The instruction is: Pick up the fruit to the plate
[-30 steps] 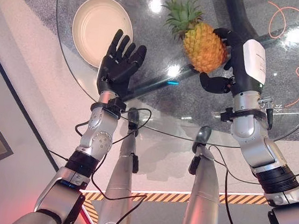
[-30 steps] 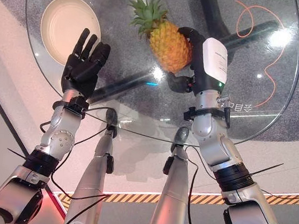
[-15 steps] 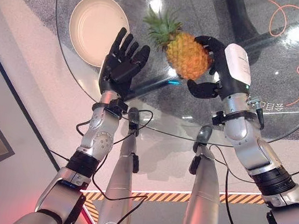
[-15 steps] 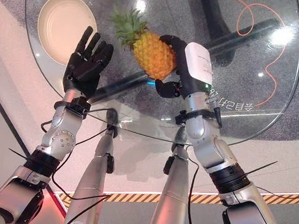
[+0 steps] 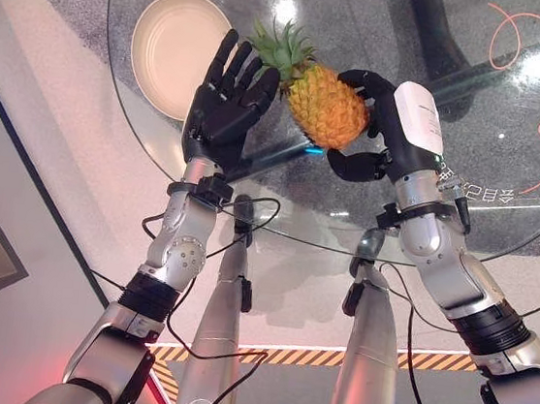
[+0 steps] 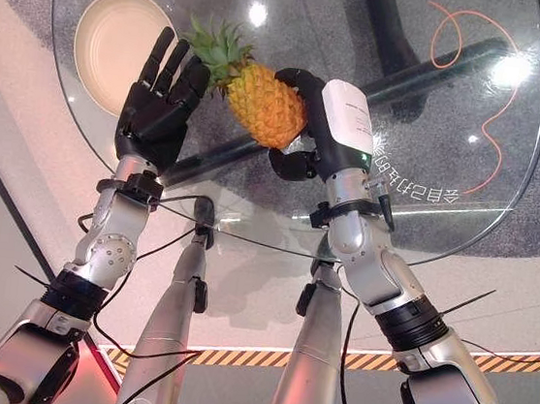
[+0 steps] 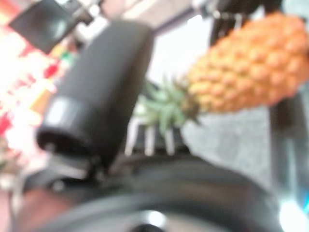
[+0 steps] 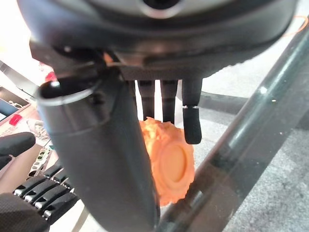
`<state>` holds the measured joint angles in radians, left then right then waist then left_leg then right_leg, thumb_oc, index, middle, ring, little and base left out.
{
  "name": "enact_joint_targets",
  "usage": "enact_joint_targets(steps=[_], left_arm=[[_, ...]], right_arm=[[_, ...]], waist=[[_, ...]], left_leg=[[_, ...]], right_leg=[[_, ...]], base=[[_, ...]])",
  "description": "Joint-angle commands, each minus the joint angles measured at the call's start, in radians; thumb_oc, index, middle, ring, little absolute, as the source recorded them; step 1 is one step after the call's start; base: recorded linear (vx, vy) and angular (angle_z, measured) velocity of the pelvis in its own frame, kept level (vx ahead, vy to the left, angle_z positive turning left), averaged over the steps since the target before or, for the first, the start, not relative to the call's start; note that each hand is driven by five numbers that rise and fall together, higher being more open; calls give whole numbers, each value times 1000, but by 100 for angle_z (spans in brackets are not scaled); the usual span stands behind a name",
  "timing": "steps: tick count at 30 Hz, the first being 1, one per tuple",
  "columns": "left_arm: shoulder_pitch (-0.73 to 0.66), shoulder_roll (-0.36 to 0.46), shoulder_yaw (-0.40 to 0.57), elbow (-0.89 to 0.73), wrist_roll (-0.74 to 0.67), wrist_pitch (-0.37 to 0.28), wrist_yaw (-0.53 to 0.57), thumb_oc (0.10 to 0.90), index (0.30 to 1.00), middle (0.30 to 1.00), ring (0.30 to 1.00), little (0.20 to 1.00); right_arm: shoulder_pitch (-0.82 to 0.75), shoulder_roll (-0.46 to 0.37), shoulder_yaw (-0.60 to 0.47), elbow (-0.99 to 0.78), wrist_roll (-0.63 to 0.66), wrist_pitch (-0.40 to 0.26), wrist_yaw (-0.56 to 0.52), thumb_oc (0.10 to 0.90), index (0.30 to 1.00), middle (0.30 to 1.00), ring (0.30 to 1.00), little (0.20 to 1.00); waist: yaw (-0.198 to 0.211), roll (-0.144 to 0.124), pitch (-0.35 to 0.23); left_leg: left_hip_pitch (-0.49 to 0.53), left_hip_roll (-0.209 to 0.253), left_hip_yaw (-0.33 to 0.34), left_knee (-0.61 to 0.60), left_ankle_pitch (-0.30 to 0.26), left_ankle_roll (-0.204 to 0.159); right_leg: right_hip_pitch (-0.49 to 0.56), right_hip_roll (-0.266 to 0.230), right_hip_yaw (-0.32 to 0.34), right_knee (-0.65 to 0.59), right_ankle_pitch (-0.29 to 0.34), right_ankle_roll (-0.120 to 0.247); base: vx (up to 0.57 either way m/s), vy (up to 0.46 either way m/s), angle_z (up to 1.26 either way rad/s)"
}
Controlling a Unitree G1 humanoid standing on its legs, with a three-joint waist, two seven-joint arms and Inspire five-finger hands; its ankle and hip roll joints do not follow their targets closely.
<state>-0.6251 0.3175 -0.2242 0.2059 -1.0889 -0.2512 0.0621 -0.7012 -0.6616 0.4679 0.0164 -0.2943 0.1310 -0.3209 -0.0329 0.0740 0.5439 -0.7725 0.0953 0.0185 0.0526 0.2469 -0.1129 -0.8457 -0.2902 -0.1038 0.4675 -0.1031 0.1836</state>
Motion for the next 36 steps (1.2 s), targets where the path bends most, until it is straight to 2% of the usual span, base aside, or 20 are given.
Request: enact_joint_targets(steps=[1, 12, 26, 36], left_arm=[[-80, 14, -11, -150, -35, -22, -103, 800, 900, 900, 900, 900], [-86, 26, -14, -208, -65, -2, -118, 800, 900, 900, 900, 900], [-92, 28, -5, -240, -100, 21, -132, 800, 900, 900, 900, 900], [-98, 28, -1, -248, -47, -8, -45, 800, 900, 900, 900, 900]], right_arm=[[-112, 21, -47, -199, -26, -106, -56, 100, 300, 300, 300, 200], [-108, 19, -91, -237, -31, -117, -137, 100, 300, 300, 300, 200], [-113, 22, -107, -263, -22, -139, -140, 100, 300, 300, 300, 200], [-131, 26, -104, -269, -25, -125, -161, 100, 300, 300, 300, 200]], waist=[[17, -55, -24], [13, -59, -24], [12, -63, -24], [15, -63, -24]], left_leg=[[43, 23, 8, 101, -133, -13], [41, 22, 8, 101, -130, -9], [51, 27, 11, 105, -141, -9], [43, 25, 10, 103, -131, -7]], right_leg=[[103, 2, -38, -266, 235, 31], [102, 5, -38, -270, 243, 29], [112, 8, -37, -266, 232, 28], [108, 10, -39, -271, 238, 25]], base=[[0, 0, 0], [0, 0, 0], [0, 0, 0], [0, 0, 0]])
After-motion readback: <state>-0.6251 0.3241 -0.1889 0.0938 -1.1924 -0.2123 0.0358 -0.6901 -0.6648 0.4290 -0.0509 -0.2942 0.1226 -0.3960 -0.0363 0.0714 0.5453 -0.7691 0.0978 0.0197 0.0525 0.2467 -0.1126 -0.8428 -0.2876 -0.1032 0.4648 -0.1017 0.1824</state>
